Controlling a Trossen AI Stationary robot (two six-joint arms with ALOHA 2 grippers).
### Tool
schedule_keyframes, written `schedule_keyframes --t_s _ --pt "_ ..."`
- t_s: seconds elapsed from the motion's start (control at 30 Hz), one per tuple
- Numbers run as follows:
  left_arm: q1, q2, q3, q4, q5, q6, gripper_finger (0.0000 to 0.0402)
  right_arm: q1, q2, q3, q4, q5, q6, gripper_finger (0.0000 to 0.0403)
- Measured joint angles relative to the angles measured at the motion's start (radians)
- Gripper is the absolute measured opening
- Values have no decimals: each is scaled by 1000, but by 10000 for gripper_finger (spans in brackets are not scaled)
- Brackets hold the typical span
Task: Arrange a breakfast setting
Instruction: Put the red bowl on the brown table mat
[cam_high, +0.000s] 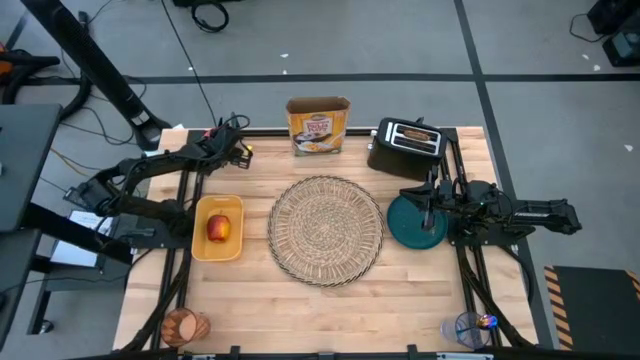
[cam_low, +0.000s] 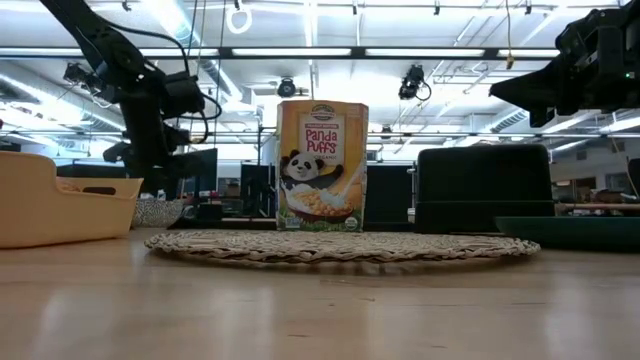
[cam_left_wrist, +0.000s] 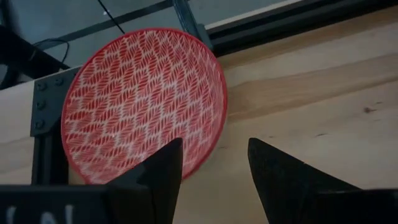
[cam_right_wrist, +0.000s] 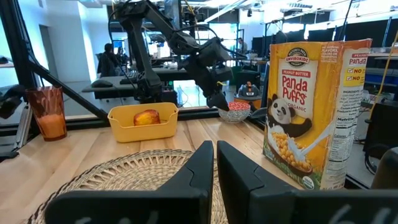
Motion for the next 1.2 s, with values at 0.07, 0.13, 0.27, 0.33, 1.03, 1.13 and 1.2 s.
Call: schedule_keyframes --t_s 0.07,0.13,0.27,0.33,1.03,1.13,1.2 --pt "13 16 0 11 0 21 189 0 0 0 0 0 0 30" --pt "25 32 0 31 1 49 189 0 0 0 0 0 0 30" --pt "41 50 0 36 16 83 189 0 0 0 0 0 0 30" --pt "53 64 0 36 45 90 186 0 0 0 0 0 0 30" --pt "64 76 0 -2 113 163 55 0 0 0 0 0 0 30" --pt "63 75 0 -2 111 174 30 0 0 0 0 0 0 30" --pt "62 75 1 1 105 185 22 0 0 0 0 0 0 30"
